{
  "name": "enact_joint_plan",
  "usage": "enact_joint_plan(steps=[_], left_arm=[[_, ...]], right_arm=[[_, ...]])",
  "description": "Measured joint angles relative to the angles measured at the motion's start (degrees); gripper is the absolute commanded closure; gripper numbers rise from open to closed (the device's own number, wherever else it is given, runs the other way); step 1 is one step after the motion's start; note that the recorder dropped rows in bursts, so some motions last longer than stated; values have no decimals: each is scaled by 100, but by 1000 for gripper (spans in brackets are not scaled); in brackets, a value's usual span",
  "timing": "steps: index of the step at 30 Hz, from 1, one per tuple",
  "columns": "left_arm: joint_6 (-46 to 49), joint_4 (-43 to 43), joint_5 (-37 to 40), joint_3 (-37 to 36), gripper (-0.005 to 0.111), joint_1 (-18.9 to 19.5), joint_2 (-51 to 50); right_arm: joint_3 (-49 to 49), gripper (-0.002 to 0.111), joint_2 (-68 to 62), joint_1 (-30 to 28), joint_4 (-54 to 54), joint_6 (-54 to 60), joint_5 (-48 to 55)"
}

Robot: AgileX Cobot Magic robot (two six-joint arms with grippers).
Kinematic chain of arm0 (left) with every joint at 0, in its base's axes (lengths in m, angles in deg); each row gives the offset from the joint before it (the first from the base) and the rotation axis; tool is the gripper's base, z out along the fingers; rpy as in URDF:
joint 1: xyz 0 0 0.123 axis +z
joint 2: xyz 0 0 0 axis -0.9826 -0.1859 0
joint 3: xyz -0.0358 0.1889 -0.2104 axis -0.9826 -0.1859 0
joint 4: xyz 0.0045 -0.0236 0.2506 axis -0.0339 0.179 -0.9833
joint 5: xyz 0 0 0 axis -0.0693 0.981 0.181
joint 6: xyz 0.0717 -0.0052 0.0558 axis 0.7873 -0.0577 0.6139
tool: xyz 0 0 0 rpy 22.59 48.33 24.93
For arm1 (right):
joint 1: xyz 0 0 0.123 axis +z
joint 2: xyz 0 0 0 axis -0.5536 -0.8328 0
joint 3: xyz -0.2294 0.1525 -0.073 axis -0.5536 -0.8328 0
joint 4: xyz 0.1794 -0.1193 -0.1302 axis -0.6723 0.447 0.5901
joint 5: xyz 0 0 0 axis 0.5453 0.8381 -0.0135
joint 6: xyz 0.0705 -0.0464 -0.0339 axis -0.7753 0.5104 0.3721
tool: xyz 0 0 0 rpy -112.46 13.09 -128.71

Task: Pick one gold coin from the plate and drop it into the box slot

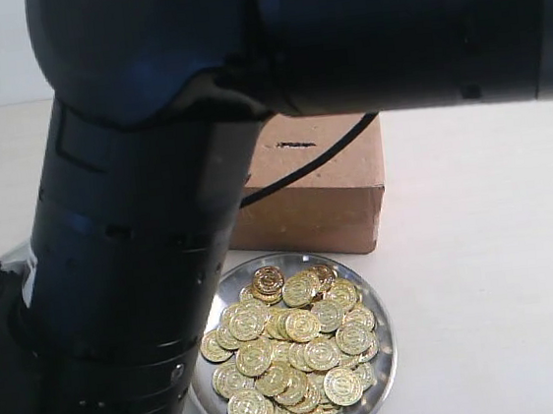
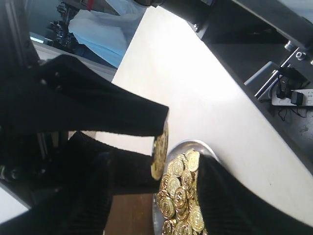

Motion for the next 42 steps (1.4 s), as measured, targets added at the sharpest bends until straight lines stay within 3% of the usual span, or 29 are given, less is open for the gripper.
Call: enact_joint_plan(steps=[21,27,42], left_arm=[[0,156,113,0,62,-9,0],[0,156,175,0,70,-9,0],[0,279,261,0,70,-56,0]], right_arm=[[-12,73,-203,0,-457,225,11],[-12,73,-203,0,-472,239,11],[-12,73,-203,0,-525,253,23]])
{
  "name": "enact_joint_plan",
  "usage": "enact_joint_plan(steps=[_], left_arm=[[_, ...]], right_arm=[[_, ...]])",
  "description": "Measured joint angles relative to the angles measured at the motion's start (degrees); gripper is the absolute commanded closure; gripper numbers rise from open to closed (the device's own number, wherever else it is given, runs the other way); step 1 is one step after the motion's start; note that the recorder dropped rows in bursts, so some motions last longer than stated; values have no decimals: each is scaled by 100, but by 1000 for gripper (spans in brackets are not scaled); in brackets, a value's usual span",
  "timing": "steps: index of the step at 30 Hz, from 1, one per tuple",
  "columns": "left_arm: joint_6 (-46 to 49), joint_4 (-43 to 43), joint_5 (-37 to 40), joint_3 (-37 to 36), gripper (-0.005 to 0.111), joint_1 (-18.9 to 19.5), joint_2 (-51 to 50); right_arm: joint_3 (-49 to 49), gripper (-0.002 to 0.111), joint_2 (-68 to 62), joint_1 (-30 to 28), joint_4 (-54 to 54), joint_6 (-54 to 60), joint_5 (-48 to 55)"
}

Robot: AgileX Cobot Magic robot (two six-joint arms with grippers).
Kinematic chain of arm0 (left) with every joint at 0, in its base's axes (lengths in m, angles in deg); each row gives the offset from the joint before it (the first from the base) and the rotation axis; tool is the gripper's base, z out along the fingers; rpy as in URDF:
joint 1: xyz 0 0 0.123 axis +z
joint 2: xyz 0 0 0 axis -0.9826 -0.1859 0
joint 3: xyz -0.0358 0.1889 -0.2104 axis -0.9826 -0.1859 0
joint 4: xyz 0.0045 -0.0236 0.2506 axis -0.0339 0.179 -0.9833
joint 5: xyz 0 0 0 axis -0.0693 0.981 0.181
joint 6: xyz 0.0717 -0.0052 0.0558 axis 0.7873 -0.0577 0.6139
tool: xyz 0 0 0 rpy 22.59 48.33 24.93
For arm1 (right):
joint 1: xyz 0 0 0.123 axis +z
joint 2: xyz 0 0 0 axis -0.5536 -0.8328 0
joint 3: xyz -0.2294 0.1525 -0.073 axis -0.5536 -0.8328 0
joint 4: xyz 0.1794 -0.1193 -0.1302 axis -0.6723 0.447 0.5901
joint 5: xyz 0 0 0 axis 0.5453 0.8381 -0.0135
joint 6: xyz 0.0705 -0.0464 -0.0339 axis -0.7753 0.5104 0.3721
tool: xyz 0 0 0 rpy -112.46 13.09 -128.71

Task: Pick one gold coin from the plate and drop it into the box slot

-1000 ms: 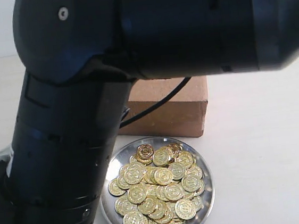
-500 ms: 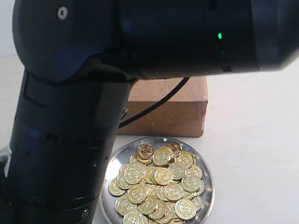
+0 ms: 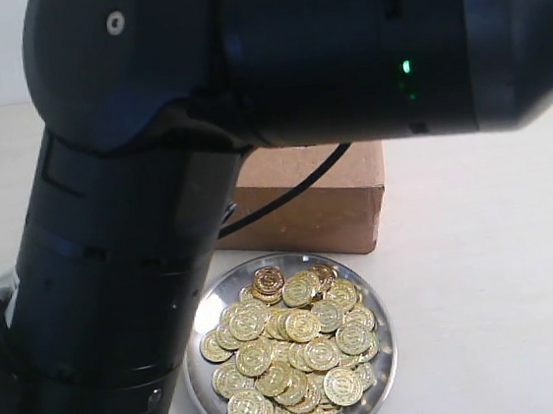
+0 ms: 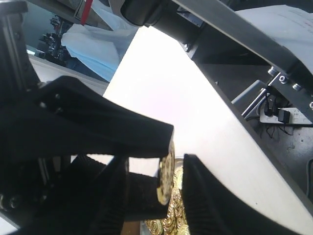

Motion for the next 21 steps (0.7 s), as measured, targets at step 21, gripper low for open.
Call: enact_joint_plan(steps=[21], left_arm=[[-11,23,3,0,104,0,0]], right_arm=[[0,73,0,0,-194,126,-10]])
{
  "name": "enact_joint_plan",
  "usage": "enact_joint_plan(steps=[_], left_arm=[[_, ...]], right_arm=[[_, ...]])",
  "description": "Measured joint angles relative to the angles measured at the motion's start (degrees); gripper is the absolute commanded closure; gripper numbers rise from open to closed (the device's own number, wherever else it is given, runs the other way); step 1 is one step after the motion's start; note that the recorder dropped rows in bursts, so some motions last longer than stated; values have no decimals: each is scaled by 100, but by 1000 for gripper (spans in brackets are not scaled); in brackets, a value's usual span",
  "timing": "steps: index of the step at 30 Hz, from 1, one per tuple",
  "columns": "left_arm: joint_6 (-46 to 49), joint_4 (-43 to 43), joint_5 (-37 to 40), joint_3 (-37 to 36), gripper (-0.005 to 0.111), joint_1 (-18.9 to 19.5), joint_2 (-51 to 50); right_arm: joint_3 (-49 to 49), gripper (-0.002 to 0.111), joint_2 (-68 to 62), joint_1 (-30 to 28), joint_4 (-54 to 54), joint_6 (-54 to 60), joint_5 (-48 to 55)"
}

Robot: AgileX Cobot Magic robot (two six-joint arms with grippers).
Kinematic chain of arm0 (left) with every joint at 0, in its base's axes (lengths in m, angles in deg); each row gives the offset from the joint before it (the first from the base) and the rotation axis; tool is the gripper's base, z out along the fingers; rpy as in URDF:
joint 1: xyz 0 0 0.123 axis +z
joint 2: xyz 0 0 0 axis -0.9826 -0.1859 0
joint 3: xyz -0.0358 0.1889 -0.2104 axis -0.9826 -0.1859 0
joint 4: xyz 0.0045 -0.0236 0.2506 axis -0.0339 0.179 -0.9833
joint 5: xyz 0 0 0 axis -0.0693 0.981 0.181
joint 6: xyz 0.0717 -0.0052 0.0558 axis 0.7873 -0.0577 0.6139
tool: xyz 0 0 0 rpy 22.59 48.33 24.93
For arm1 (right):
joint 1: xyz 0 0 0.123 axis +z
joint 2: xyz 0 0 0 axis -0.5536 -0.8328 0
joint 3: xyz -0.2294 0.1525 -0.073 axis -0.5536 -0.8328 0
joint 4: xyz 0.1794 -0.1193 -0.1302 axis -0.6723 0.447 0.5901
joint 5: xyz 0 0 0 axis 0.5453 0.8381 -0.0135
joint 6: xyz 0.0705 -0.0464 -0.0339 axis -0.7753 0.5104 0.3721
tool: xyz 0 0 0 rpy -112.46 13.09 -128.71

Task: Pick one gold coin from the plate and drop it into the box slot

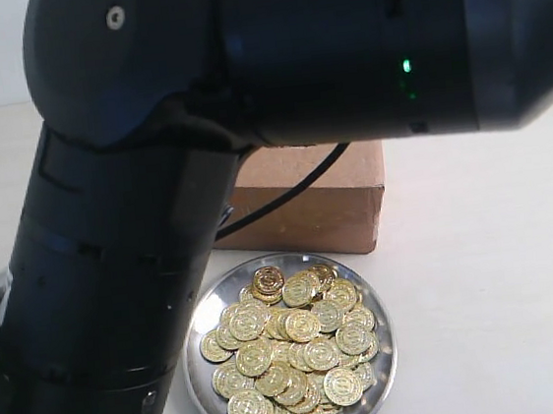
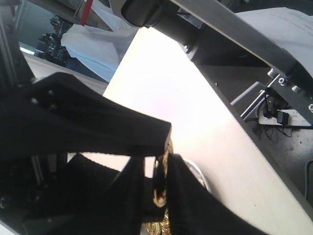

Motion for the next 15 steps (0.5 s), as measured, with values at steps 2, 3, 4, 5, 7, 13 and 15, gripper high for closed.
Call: enact_joint_plan(steps=[2,3,4,5,7,13,15], left_arm=[[-30,0,39,-10,107,0,0],[-95,-8,52,-22,107,-15,0],[-164,-12,52,-34,107,-15,0],[-228,-12,40,-35,107,-15,0],[-241,-12,40,-35,107,-15,0],[-279,-36,-96,-35,107,-15,0],[-316,-36,-135,-35,107,-15,0]], right_arm=[[0,73,0,0,0,12,0],[0,73,0,0,0,12,0],[0,73,0,0,0,12,0],[0,73,0,0,10,23,0],[0,73,0,0,10,23,0],[0,50,215,-58,450,-66,-12],[11,50,509,-233,1047,-372,-50]])
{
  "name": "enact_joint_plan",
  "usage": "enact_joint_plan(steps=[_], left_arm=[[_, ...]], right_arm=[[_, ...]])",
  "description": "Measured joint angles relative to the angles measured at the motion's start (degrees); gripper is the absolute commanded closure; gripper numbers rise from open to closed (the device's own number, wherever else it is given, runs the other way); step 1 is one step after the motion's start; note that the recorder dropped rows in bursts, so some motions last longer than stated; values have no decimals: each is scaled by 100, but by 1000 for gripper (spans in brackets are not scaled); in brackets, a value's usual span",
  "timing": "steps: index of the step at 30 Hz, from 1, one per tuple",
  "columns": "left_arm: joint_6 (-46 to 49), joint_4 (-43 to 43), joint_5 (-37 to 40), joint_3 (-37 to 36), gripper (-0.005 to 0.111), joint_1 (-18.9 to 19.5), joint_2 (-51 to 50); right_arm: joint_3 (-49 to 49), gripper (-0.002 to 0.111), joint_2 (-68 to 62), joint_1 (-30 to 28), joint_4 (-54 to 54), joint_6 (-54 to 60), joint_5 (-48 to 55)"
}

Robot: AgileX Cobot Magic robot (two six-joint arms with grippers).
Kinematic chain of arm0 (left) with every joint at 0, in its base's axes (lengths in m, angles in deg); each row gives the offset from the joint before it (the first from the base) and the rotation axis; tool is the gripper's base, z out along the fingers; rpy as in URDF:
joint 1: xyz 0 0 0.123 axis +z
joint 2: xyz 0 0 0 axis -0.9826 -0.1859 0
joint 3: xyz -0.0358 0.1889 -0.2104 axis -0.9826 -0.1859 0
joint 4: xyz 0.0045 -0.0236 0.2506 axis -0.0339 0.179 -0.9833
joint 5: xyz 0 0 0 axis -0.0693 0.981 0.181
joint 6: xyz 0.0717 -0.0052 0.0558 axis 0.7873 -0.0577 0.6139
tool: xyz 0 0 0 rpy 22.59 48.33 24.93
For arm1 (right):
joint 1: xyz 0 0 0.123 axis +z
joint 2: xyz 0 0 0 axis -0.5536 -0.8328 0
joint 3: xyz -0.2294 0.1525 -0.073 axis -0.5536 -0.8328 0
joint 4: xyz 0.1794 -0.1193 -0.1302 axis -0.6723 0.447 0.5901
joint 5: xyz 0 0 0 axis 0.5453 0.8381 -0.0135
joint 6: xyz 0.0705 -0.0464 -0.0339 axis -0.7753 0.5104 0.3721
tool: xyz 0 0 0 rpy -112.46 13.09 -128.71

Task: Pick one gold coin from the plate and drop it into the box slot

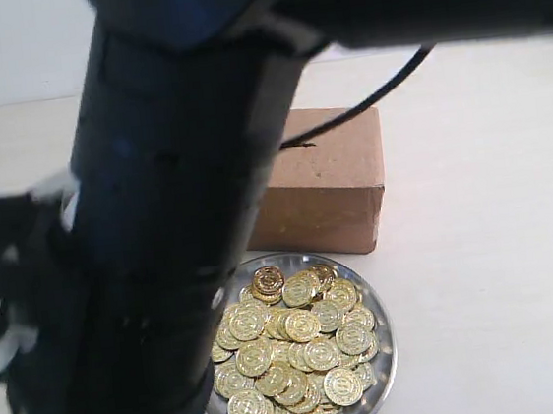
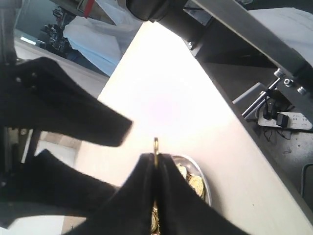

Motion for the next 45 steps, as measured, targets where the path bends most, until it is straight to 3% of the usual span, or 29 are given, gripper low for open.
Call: enact_joint_plan(steps=[3,7,11,15,22,30,36,45], left_arm=[[-385,-127,-162,0,107,0,0],[-1032,-618,-719,14,107,0,-143],[-1390,-1409,-1069,208,107,0,-859],[-1468,-2110,-1317,759,107,0,-1944],[-1504,-2588,-1595,2726,107,0,-4761],[-1999,-2813,-1256,5262,107,0,-7555],[-3041,-3840,-828,6733,107,0,-8854],[-4630,-5081,356,8647,107,119,-10371]], right_arm=[[204,54,619,-280,1272,-661,-87],[262,58,1297,-343,2124,-1353,-47],[210,59,1951,-343,2116,-1972,-19],[-336,60,2479,-343,1405,-2106,-19],[-2192,66,3425,-343,1029,-2128,-57],[-4005,72,4936,-343,871,-2518,-1356],[-4782,72,5885,-343,442,-2760,-1952],[-5509,72,6108,-343,161,-2793,-2153]])
